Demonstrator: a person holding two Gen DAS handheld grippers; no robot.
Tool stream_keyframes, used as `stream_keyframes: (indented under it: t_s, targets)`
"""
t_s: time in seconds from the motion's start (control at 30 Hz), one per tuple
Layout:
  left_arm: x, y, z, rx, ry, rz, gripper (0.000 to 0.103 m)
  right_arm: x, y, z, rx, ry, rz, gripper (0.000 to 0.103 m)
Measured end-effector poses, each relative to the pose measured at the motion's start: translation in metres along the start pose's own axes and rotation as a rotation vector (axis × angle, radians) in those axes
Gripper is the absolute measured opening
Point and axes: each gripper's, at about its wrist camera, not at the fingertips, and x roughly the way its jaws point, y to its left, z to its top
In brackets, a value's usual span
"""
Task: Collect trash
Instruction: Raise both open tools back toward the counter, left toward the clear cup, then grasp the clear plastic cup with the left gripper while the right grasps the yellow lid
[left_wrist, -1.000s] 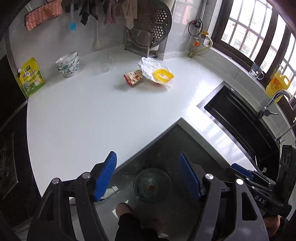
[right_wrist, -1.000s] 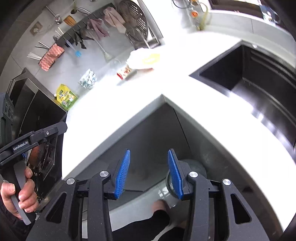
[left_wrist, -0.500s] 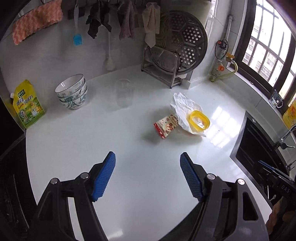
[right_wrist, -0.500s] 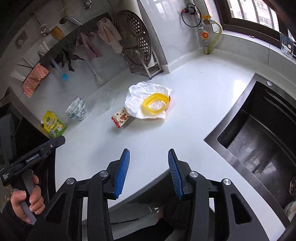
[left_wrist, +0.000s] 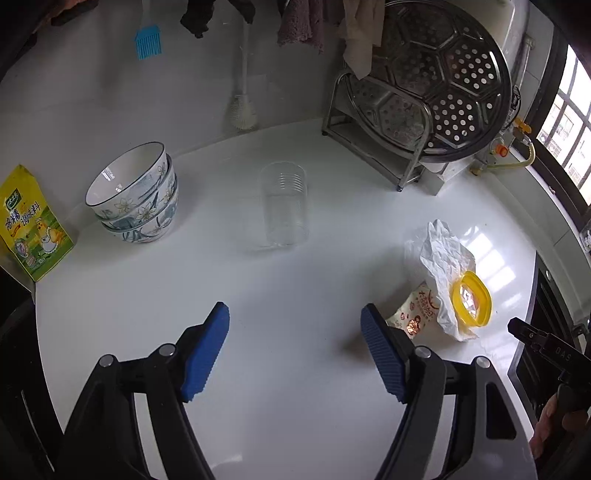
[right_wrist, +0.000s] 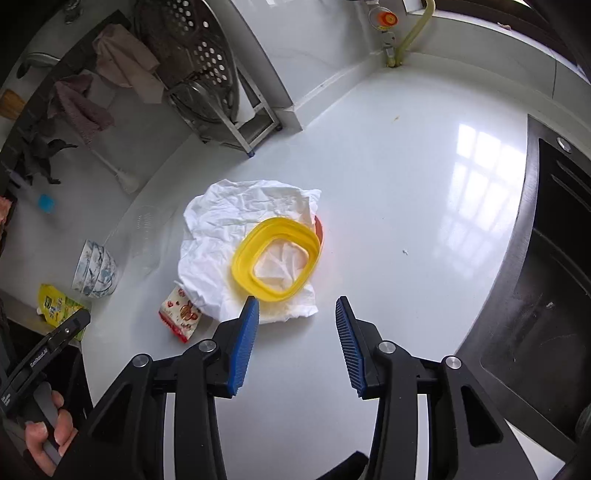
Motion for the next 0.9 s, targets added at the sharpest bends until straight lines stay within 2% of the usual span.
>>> stream_keyframes:
  t_s: [0.23, 0.3, 0.47, 0.5, 0.7, 0.9]
  targets:
    - [0.030, 0.010, 0.027, 0.000, 0.007, 0.037, 0.077, 0.039, -0.010, 0.017, 0.074, 0.047, 0.000, 0.041]
    - [0.038, 0.012, 0.034, -0.006, 0.005, 0.039, 0.079, 0.044, -0.012, 0.017, 0.085, 0.052, 0.005, 0.039]
    - [0.058, 0.009, 0.052, -0.004, 0.005, 0.039, 0.084, 0.051, -0.013, 0.018, 0.095, 0.058, 0.003, 0.012]
    - [0.062, 0.009, 0.055, -0.006, 0.004, 0.038, 0.085, 0.050, -0.013, 0.018, 0.095, 0.056, 0.007, 0.009]
    - [0.088, 0.011, 0.071, -0.034, 0.013, 0.040, 0.085, 0.038, -0.013, 0.020, 0.088, 0.019, 0.026, 0.004]
    - [0.110, 0.014, 0.085, -0.048, 0.017, 0.045, 0.088, 0.027, -0.021, 0.022, 0.107, -0.008, 0.037, 0.003]
